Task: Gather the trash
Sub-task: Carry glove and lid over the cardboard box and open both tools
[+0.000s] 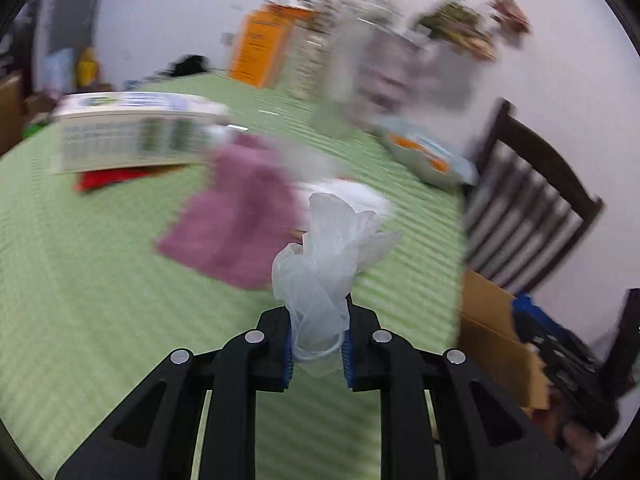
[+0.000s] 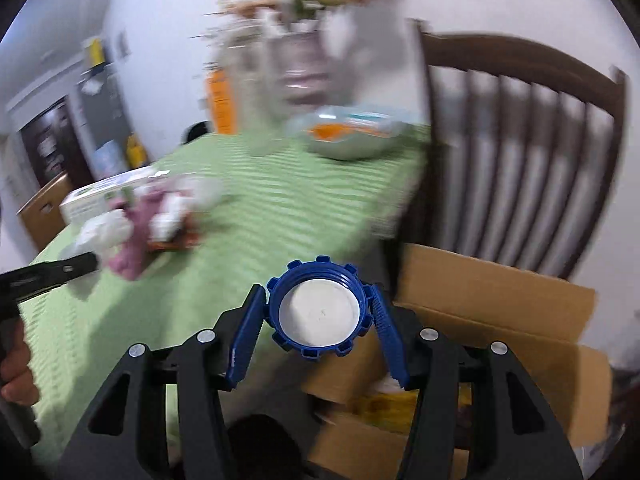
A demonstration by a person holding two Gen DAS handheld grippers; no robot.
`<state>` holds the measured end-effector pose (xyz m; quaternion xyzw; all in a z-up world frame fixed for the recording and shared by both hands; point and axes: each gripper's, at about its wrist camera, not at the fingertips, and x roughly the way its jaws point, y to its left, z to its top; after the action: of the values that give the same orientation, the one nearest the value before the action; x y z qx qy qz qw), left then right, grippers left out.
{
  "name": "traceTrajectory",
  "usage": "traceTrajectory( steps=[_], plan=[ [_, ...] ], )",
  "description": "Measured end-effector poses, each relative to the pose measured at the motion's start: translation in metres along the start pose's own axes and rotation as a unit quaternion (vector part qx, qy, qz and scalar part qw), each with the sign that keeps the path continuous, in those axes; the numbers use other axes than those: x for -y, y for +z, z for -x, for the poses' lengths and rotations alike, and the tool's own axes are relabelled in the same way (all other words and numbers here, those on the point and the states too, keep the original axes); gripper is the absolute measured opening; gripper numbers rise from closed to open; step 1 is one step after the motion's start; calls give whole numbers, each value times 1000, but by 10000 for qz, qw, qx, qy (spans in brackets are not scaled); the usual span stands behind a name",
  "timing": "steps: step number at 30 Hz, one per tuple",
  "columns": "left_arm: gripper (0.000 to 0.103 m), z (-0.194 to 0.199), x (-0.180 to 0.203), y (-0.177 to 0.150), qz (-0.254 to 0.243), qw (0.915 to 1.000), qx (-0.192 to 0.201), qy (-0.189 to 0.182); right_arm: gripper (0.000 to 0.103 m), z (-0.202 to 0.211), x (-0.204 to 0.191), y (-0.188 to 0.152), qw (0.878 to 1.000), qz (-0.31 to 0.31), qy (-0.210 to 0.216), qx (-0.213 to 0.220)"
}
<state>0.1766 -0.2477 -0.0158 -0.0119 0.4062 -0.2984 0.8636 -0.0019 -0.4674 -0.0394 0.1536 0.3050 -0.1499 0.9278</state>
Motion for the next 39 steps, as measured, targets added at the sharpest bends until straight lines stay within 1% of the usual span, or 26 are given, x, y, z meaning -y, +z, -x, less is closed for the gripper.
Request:
traceTrajectory(
  steps=[4, 6, 7, 9, 10, 12, 15, 17, 21, 24, 26, 27, 29, 31, 33, 34, 36, 39],
  plan=[
    [16, -16, 66, -11, -568, 9971, -171, -466, 53, 7, 65, -13, 9979, -518, -364, -125],
    [16, -29, 97, -21, -832, 9943, -312, -594, 53, 9, 92, -20, 9956, -791, -457, -208],
    [16, -39, 117, -28, -999, 9918, -431, -671, 53, 9, 107, -25, 9940, -938, -484, -271],
    [16, -54, 142, -39, -1190, 9878, -612, -793, 53, 9, 131, -36, 9902, -1219, -541, -406],
    [16, -64, 158, -46, -1333, 9845, -739, -863, 53, 9, 139, -41, 9889, -1314, -532, -456],
    [16, -86, 180, -56, -1552, 9793, -960, -871, 53, 8, 152, -50, 9857, -1505, -526, -554],
    [16, -115, 201, -72, -1760, 9708, -1403, -835, 53, 3, 171, -62, 9799, -1811, -489, -674],
    [16, -138, 215, -83, -1923, 9629, -1693, -844, 53, 0, 182, -67, 9761, -2012, -461, -685],
    [16, -177, 233, -99, -2125, 9521, -2071, -744, 53, -9, 201, -74, 9702, -2253, -433, -780],
    [16, -201, 237, -106, -2142, 9470, -2289, -700, 53, -21, 210, -74, 9684, -2285, -411, -912],
    [16, -219, 241, -112, -2183, 9414, -2490, -641, 53, -27, 213, -74, 9679, -2286, -380, -976],
    [17, -226, 242, -115, -2184, 9402, -2548, -578, 53, -30, 215, -75, 9676, -2290, -370, -999],
    [18, -241, 245, -116, -2091, 9410, -2621, -466, 53, -38, 220, -75, 9667, -2298, -329, -1076],
    [23, -254, 246, -115, -1975, 9422, -2681, -385, 53, -46, 225, -75, 9660, -2297, -288, -1151],
    [40, -260, 246, -112, -1896, 9456, -2622, -348, 53, -55, 228, -74, 9651, -2284, -272, -1249],
    [42, -261, 246, -108, -1855, 9484, -2548, -356, 53, -57, 230, -76, 9648, -2278, -272, -1286],
    [49, -263, 247, -104, -1856, 9497, -2486, -422, 53, -64, 233, -77, 9637, -2270, -279, -1374],
    [51, -263, 251, -99, -1896, 9506, -2417, -448, 53, -74, 237, -80, 9606, -2308, -322, -1513]
  ],
)
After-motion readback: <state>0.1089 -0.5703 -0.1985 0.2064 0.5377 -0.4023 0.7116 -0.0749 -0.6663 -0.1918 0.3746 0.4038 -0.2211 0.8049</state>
